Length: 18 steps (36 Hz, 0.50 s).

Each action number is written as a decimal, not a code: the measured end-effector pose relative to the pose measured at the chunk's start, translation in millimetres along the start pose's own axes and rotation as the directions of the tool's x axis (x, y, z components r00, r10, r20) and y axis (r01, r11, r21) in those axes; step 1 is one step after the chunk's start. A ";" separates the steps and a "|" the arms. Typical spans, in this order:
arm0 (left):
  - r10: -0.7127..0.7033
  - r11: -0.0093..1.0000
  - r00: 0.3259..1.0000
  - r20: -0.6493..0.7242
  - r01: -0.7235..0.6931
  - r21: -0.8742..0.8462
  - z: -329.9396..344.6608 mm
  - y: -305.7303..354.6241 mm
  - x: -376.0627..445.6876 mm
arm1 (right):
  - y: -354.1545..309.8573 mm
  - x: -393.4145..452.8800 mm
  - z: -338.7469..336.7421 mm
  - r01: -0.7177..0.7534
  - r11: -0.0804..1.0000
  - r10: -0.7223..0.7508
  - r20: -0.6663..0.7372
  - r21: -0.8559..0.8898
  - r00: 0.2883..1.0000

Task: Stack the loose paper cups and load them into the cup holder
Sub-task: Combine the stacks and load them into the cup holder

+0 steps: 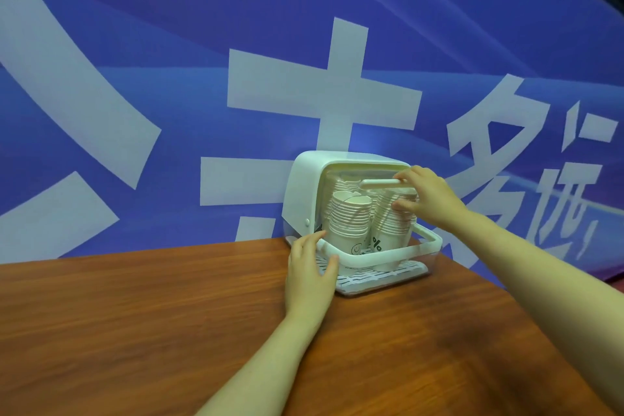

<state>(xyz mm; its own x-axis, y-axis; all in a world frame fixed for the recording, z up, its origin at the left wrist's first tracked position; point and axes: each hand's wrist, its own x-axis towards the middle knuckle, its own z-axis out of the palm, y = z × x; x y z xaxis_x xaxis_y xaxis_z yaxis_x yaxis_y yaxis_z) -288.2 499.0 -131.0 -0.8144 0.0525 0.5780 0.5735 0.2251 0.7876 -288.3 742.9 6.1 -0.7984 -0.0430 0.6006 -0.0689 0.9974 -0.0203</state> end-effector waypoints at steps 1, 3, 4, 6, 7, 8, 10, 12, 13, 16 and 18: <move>-0.014 1.000 1.000 -0.001 0.014 -0.009 -0.2 -0.2 0.5 | 1.4 -0.6 3.6 0.008 1.000 -0.008 -0.027 0.003 1.000; -0.039 0.999 0.999 -0.001 0.038 -0.032 -0.6 -0.4 1.0 | 3.2 -3.7 8.5 0.032 0.999 -0.032 -0.076 0.006 0.997; -0.044 0.998 0.999 0.000 0.044 -0.037 -0.9 -0.3 1.1 | 4.6 -5.6 9.8 0.049 0.999 -0.049 -0.094 0.001 0.994; -0.050 0.998 0.999 0.005 0.051 -0.036 -1.2 0.2 1.2 | 9.4 -9.9 10.4 0.088 0.996 -0.088 -0.094 -0.003 0.992; -0.053 0.998 0.999 0.010 0.054 -0.036 -1.2 0.3 1.2 | 12.9 -12.3 9.9 0.105 0.994 -0.104 -0.072 0.013 0.992; -0.056 0.998 0.998 0.013 0.056 -0.037 -1.1 0.5 1.2 | 16.8 -14.3 8.2 0.113 0.993 -0.110 -0.045 0.046 0.993; -0.061 0.997 0.998 0.020 0.062 -0.036 -0.8 0.8 1.2 | 24.3 -17.6 3.0 0.098 0.989 -0.099 0.005 0.115 0.995; -0.066 0.997 0.997 0.029 0.067 -0.032 -0.5 0.6 1.5 | 28.6 -18.7 -0.9 0.084 0.990 -0.087 0.023 0.110 0.996; -0.066 0.997 0.997 0.033 0.067 -0.032 -0.4 0.5 1.5 | 29.1 -18.3 -1.8 0.078 0.992 -0.080 0.024 0.098 0.996; -0.062 0.997 0.998 0.032 0.064 -0.038 -0.1 0.0 1.5 | 26.0 -15.4 -1.1 0.059 0.995 -0.060 0.005 0.084 0.998; -0.068 0.997 0.997 0.023 0.069 -0.045 -0.1 -0.5 1.7 | 24.8 -13.3 2.0 0.049 0.997 -0.048 -0.021 0.063 0.999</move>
<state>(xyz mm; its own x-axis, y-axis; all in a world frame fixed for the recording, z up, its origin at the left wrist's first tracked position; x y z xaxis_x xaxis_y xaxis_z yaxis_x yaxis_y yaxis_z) -289.9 498.9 -130.4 -0.8536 0.0597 0.5175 0.5190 0.1845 0.8347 -280.6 768.2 -4.0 -0.7815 -0.0893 0.6175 -0.1455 0.9885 -0.0413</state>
